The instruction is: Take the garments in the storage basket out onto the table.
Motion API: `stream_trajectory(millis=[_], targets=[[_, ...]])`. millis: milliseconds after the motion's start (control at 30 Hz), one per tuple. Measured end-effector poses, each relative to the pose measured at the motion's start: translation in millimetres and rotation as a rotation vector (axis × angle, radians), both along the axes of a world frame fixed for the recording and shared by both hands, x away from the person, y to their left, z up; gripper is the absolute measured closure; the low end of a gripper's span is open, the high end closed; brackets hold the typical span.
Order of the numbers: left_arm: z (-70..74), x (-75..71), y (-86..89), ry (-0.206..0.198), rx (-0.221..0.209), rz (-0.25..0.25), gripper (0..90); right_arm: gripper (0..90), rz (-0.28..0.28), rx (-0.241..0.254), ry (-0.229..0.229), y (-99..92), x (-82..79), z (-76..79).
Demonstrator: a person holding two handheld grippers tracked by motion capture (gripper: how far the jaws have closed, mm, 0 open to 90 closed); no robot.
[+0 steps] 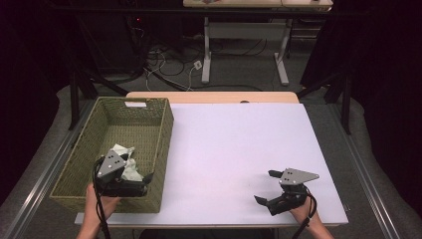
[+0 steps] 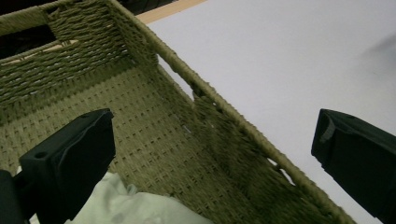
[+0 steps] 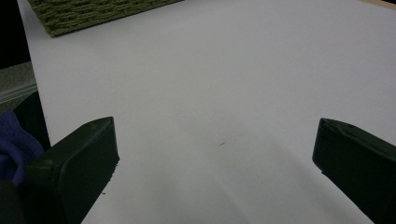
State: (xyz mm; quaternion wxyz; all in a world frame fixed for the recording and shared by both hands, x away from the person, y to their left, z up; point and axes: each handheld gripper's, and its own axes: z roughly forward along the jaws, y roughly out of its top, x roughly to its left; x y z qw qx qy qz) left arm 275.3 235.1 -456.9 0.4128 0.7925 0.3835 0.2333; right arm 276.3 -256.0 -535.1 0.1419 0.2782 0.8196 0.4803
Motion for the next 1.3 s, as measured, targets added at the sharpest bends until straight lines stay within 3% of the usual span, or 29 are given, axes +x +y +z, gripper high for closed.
stream_trajectory(millis=[100,300,533,733,933,1300], targets=[[1.9,3.8,3.0,0.007,0.011,0.009,0.0,0.0,0.001,0.002,0.0,-0.1,0.4,-0.4],[3.6,14.2,13.0,0.013,0.052,0.076,0.0,0.0,-0.005,0.004,-0.001,0.2,0.9,-1.1],[1.7,27.8,16.5,0.061,0.099,0.069,0.0,0.0,0.001,-0.001,-0.005,1.0,0.5,-1.0],[2.1,37.3,19.0,0.061,0.133,0.089,0.0,0.0,0.001,-0.002,-0.004,1.3,-0.1,-1.1],[-0.3,50.8,23.0,0.099,0.155,0.078,0.0,0.0,0.003,-0.001,-0.001,1.7,0.4,-1.4],[-4.7,66.6,31.8,0.124,0.171,0.041,0.0,0.0,-0.001,-0.012,0.005,1.5,0.2,-1.1]])
